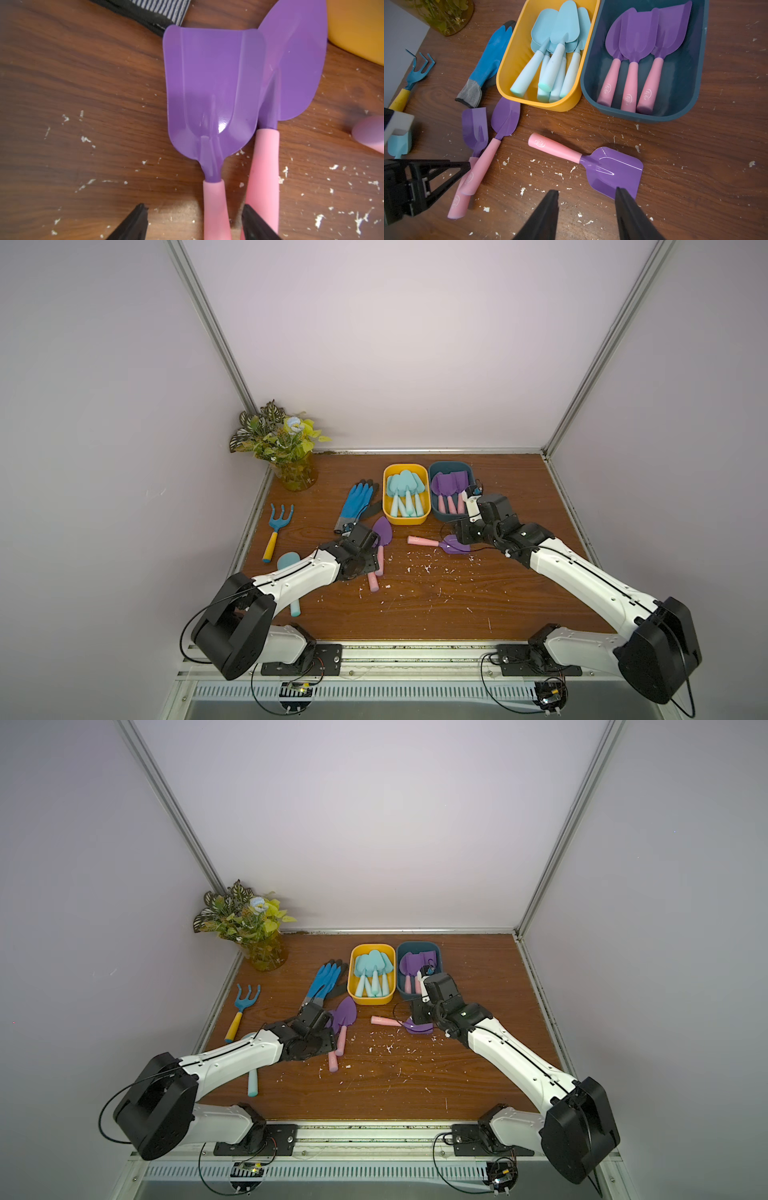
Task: Sort the small shovels by color and place them into the storage box
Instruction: Pick up the shovel from the center of the board.
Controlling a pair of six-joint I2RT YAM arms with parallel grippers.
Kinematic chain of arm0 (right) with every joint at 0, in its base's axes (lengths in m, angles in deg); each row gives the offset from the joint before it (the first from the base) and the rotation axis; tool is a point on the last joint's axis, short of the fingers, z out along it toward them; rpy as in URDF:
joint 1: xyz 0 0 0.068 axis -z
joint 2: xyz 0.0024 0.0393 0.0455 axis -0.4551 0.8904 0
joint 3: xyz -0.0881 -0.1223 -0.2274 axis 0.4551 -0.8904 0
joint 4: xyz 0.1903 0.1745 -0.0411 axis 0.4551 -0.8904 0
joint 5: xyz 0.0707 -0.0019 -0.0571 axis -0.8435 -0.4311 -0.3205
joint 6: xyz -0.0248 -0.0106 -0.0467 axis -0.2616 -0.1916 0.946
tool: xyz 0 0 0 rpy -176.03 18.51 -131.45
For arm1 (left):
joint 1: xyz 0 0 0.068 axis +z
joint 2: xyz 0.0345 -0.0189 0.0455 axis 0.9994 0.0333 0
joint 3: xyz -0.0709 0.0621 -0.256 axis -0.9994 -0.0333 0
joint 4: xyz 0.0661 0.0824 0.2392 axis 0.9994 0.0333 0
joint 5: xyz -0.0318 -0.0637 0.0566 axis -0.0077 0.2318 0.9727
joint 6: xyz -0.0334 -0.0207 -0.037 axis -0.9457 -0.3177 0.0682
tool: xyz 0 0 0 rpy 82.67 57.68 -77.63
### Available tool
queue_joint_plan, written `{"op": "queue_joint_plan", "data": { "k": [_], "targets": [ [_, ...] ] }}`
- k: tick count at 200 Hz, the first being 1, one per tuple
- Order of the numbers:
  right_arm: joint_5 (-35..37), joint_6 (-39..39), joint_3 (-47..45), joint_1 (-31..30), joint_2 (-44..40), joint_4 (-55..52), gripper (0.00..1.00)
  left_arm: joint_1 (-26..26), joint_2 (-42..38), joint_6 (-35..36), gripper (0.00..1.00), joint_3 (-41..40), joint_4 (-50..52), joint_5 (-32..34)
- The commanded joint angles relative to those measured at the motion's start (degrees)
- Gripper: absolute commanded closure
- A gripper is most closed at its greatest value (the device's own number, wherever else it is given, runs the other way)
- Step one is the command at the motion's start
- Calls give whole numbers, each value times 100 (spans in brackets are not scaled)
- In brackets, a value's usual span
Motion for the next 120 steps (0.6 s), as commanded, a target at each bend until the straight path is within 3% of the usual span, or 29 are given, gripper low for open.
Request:
{"op": "queue_joint_plan", "data": {
  "k": [1,120],
  "targets": [
    [54,85,10,26,-173,92,50,-46,110,83,27,140,-56,-21],
    [-35,77,-4,58,-81,140,50,-48,511,255,36,216,85,46]
  ]
}}
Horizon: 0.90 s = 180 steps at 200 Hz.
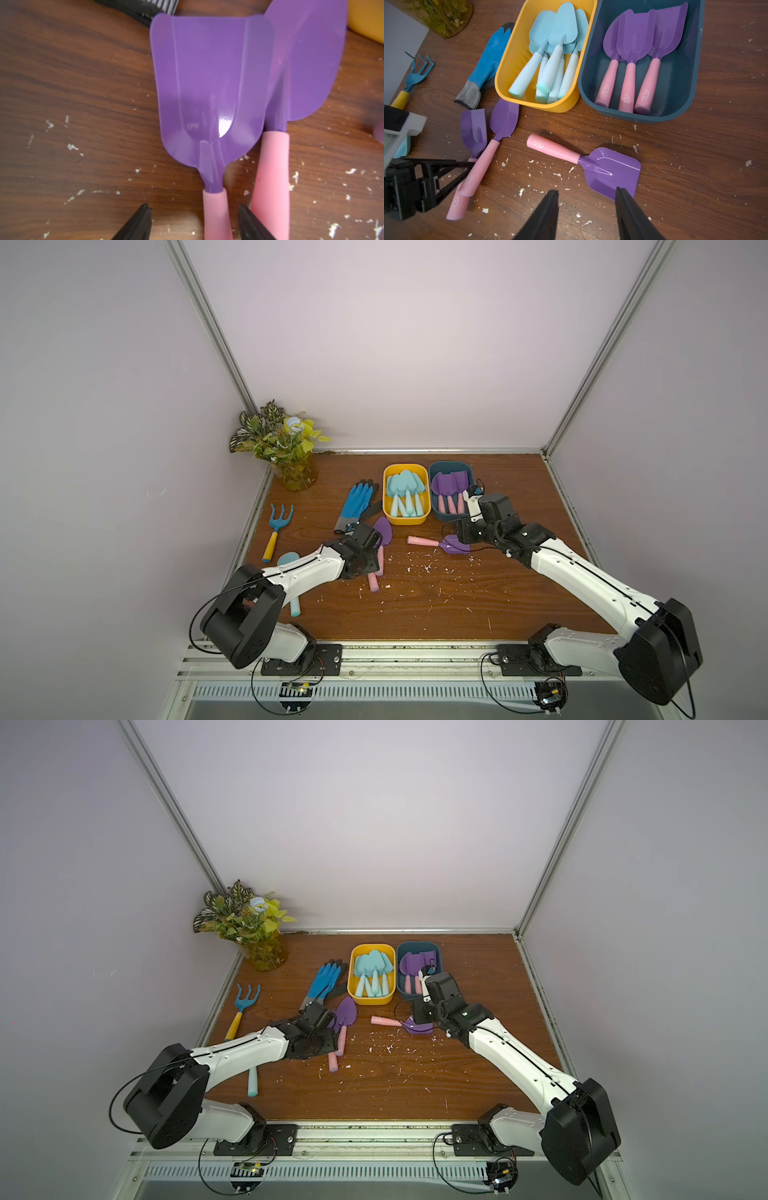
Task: Sort the small shovels by color and place them into the storage box
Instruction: Pick up the shovel from the center of the board.
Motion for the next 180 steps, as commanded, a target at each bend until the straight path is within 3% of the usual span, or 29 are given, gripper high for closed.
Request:
{"op": "queue_joint_plan", "data": {
  "k": [1,83,134,180],
  "targets": [
    [-31,83,11,26,-63,138,50,-46,125,114,36,117,147,53],
    [-60,45,17,26,-60,94,50,-54,277,207,46,141,358,119],
    [-37,3,25,34,-92,67,50,-52,236,348,45,249,776,465],
    [-72,-44,38,28,-69,68,50,-53,320,488,44,247,794,330]
  ]
}}
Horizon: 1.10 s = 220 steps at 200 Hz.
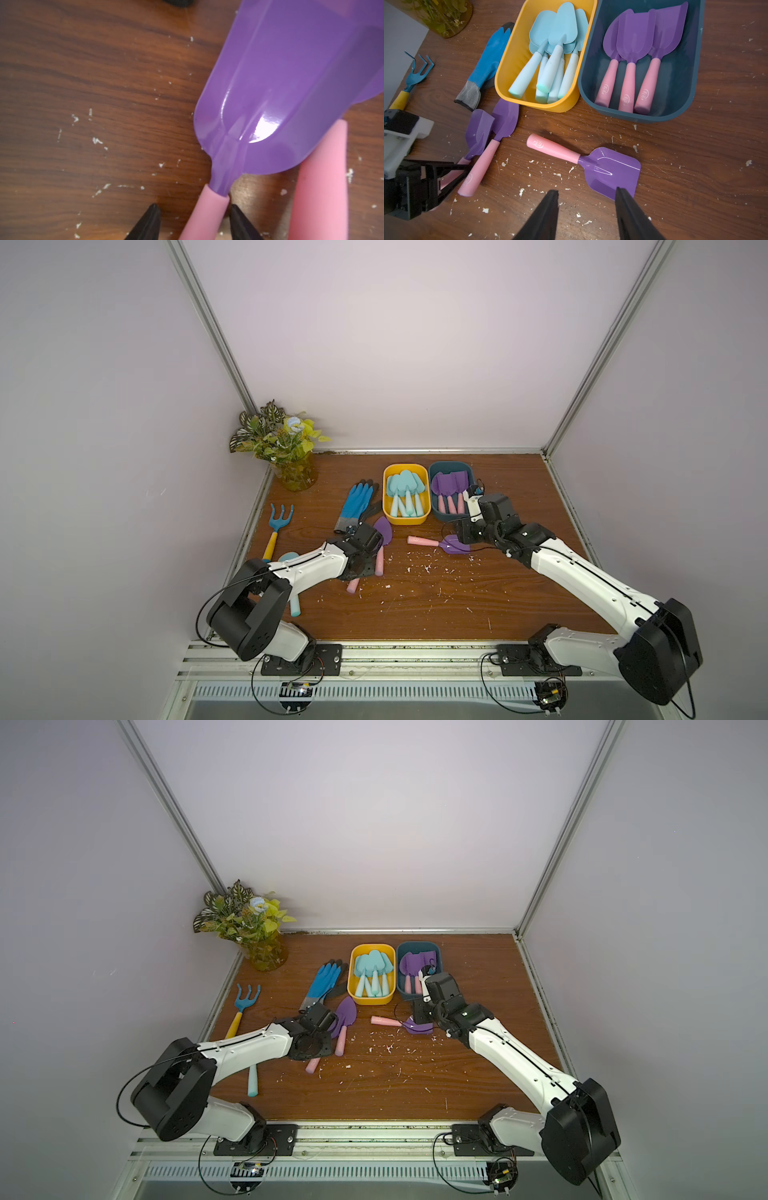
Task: Sort the small shovels by color and place them into the storage box
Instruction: Pick up the shovel from the center of the board.
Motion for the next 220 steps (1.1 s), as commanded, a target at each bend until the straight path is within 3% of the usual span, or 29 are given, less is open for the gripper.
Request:
{"op": "queue_joint_plan", "data": {
  "k": [1,82,168,220],
  "targets": [
    [-72,-36,36,24,-70,70,50,-48,100,163,44,95,246,42],
    [-115,-57,-27,24,-78,140,49,-56,-110,203,50,-78,392,14],
    [-113,-50,17,26,-38,61,49,-59,-11,228,67,23,372,41],
    [-66,-115,10,23,-127,-16,49,-49,-4,290,71,99,365,142]
  ]
}}
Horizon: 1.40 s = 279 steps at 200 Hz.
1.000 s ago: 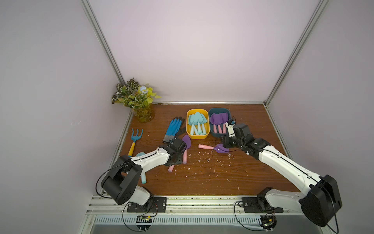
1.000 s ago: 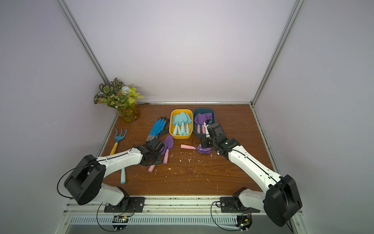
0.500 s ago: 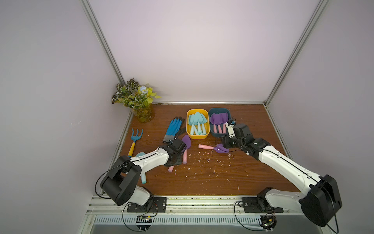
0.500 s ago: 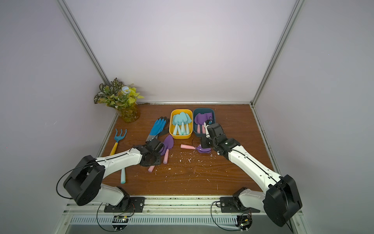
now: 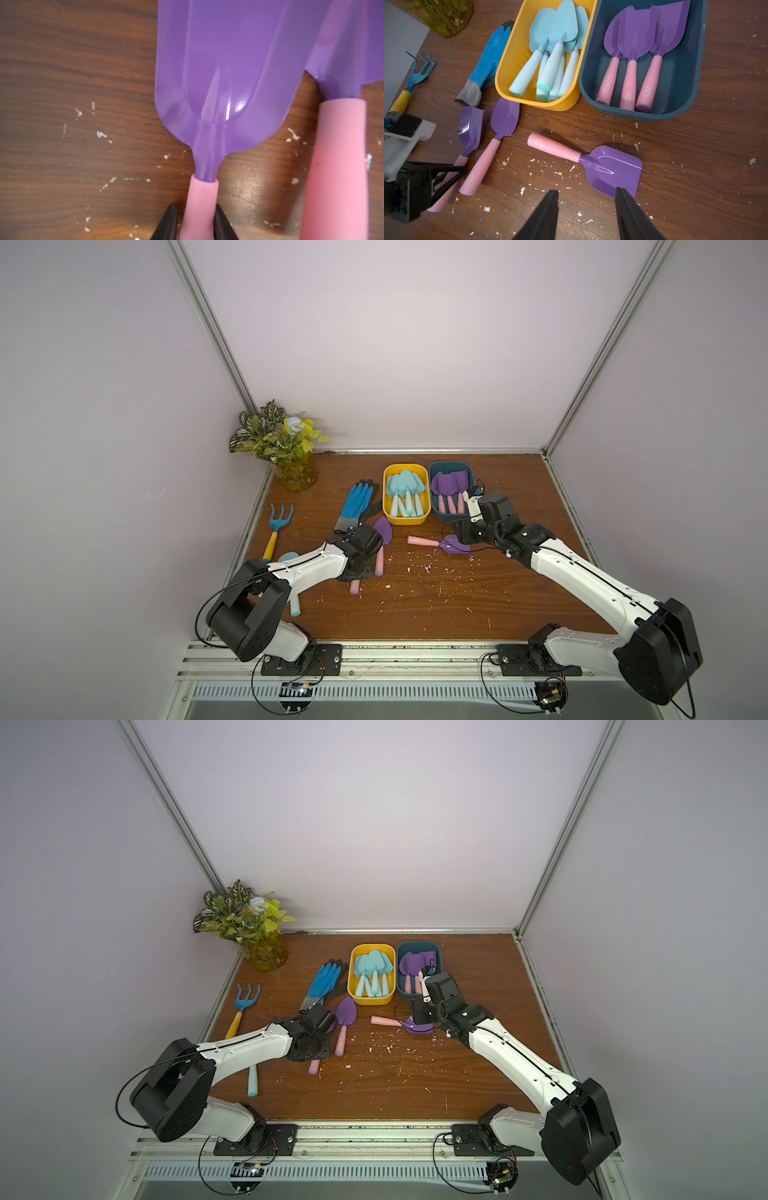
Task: Sort the small shovels by color and place them into the storage box
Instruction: Pick up the shovel from the center of the board.
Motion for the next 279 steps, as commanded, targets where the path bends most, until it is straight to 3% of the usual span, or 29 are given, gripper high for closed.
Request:
{"op": "queue_joint_plan", "data": {
  "k": [1,123,204,236,279],
  "targets": [
    [-19,-71,28,23,-132,-10,49,-46,39,100,71,101,183,148],
    [-90,-464,105,19,-97,-33,49,-48,-1002,620,84,-46,64,-194],
    [-289,-755,-1,6,-83,288,47,-52,-1707,767,91,667,906,8],
    [-37,-641,-218,13,-381,249,47,-71,-1251,723,94,1469,897,-10],
    [704,-385,-434,17,-881,-281,46,-467,152,805,95,3357,998,89]
  ]
}}
